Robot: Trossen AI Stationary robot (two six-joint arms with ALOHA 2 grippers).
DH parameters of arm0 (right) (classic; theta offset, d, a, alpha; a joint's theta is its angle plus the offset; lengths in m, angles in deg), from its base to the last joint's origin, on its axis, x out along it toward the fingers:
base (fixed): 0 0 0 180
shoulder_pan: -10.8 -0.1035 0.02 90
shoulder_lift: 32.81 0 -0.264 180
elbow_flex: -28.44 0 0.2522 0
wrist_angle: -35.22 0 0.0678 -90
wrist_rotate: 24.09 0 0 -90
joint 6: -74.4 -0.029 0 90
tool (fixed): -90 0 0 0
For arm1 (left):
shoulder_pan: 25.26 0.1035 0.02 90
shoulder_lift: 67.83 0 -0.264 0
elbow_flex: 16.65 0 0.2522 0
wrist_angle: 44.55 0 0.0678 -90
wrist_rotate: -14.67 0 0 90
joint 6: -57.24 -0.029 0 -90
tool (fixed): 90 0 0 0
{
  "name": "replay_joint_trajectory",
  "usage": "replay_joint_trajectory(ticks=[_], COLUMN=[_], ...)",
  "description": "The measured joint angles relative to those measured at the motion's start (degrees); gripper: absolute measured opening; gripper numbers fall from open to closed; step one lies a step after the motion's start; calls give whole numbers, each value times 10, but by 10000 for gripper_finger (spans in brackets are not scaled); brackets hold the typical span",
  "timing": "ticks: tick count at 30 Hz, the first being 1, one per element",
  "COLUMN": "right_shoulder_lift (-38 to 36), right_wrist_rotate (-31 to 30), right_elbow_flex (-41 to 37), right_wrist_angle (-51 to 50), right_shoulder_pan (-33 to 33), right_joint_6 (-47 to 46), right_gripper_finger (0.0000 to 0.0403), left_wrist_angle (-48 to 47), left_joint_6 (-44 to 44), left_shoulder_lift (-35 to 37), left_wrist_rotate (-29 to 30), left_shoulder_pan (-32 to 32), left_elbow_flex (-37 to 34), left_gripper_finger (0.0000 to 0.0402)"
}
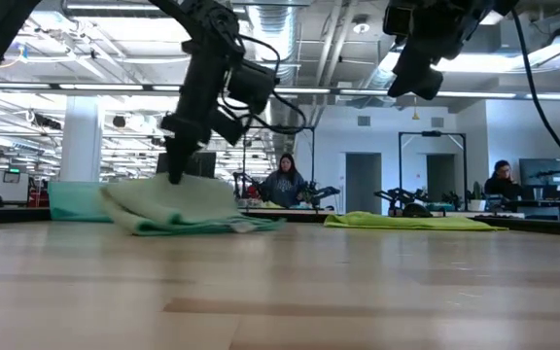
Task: Fold microfiber towels
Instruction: Stack the folded green microfiber on top of the yellow microfiber towel
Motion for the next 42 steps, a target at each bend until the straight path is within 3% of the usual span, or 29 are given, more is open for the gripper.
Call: replay_joint_trajectory(ticks=[15,25,35,42], right_shoulder_lift=[0,0,0,0], right_wrist_rotate=[-13,-30,-31,-31], right_elbow_flex=[0,0,0,0], right_wrist_angle=[37,39,41,41], right_shoulder_pan=[0,0,0,0], right_joint_6=[-22,-22,-22,-22], right_gripper_finger=[221,221,221,221], left_wrist_angle=[-119,-49,94,109], left_joint_6=[-157,-272,-480,-541], left_shoulder_lift=[37,37,37,37], left_wrist_rotate=[274,315,313,291], left_shoulder_pan=[105,174,213,226], left_elbow_flex=[0,0,0,0], left_gripper_finger=[0,0,0,0])
